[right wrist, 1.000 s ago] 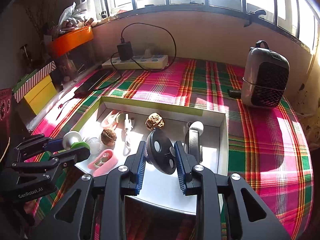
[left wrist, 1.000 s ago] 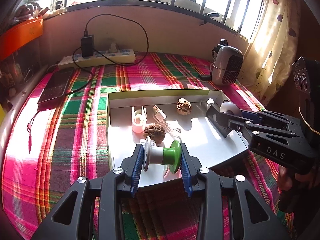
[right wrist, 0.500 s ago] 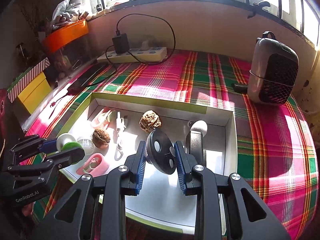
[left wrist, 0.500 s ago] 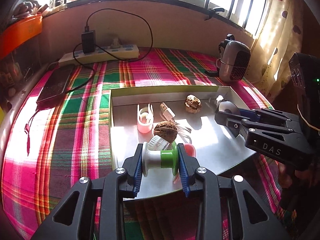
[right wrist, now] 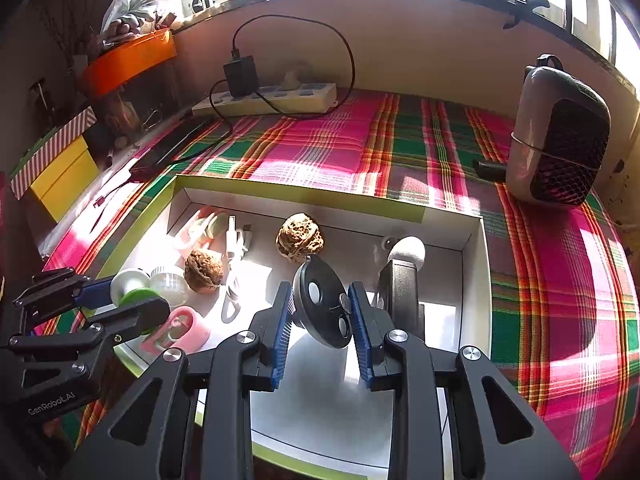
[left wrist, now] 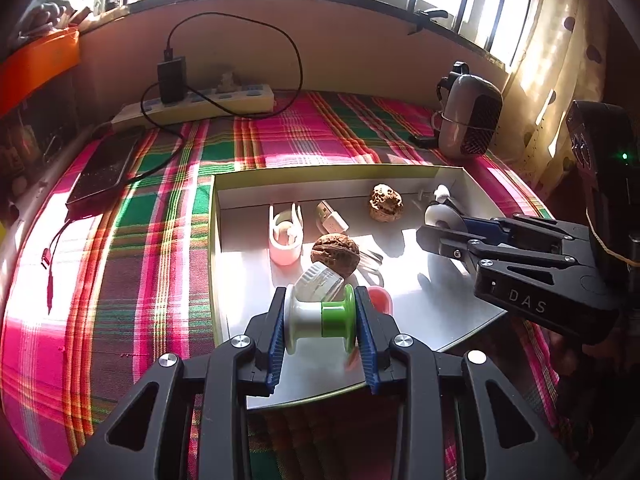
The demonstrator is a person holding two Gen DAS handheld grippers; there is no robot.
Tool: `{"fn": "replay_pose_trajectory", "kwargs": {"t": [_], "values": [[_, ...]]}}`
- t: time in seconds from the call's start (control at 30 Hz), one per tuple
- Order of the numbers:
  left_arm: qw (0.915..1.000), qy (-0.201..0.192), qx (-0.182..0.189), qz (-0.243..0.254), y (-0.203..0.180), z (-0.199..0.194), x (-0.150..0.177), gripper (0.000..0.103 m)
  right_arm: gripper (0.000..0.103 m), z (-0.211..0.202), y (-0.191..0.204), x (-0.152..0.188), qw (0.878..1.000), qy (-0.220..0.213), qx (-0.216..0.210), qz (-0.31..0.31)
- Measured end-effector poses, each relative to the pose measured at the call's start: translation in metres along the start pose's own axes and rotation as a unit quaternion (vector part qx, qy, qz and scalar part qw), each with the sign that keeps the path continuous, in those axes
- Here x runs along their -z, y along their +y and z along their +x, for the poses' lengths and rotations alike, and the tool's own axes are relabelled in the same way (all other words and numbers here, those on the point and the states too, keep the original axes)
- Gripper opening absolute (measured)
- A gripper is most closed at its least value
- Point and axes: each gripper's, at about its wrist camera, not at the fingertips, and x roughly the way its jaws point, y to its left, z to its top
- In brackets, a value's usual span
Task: Organize objects
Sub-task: 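Carry the spool and black holder over the white box with both tools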
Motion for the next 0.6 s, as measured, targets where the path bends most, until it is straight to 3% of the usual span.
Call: {"fn": "replay_pose_trajectory", "kwargs": {"t": [0.6], "values": [[1.0000, 0.000, 0.002, -0.001, 0.0018, 0.0007, -0.0008, 0.030, 0.029, 0.0051, 0.0071, 0.0004, 1.000, 0.001, 0.013, -0.020]]}}
